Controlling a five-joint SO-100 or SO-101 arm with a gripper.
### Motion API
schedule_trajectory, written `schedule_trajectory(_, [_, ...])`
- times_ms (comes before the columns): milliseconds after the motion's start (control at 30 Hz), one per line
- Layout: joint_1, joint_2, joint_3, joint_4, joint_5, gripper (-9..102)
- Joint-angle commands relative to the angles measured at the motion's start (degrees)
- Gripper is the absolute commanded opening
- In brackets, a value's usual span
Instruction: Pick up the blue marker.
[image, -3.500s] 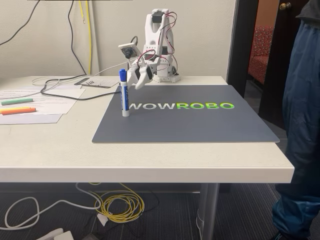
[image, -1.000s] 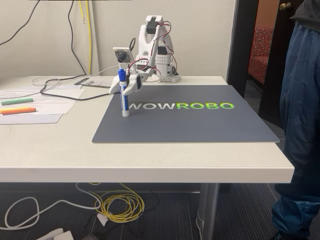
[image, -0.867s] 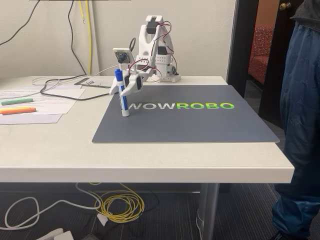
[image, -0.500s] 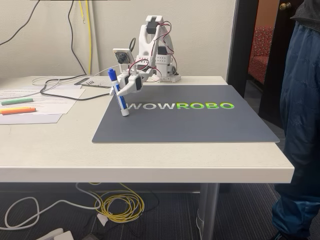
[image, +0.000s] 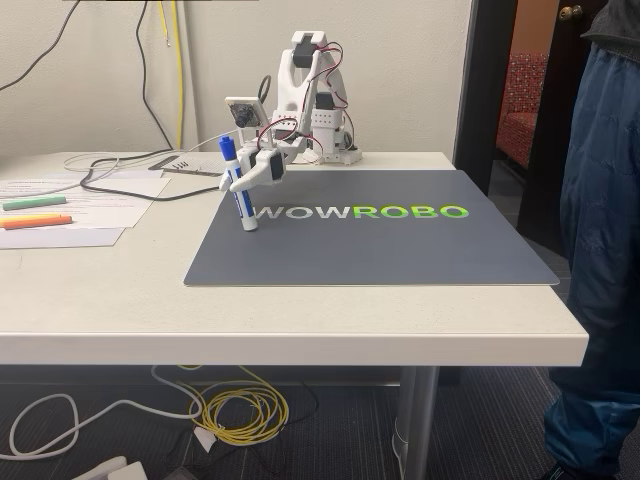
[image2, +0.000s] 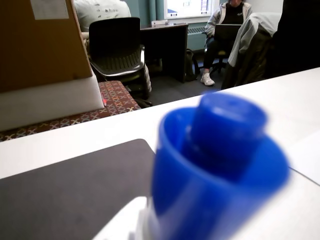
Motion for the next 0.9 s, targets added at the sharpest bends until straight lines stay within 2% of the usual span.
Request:
schedule_trajectory(0, [-0.53,6.33,1.14,1.41,0.88,6])
schedule_trajectory(333, [-1.41,19.25,9.93,8.44,3.43,9])
schedule_trajectory(500, [-1.76,18.19,10.72,7.29,3.52,8])
schedule_trajectory(633, [-2.11,15.29,10.28,3.96,3.43,3])
schedule_trajectory(867, [-2.29,15.38,10.20,4.39,3.52,0])
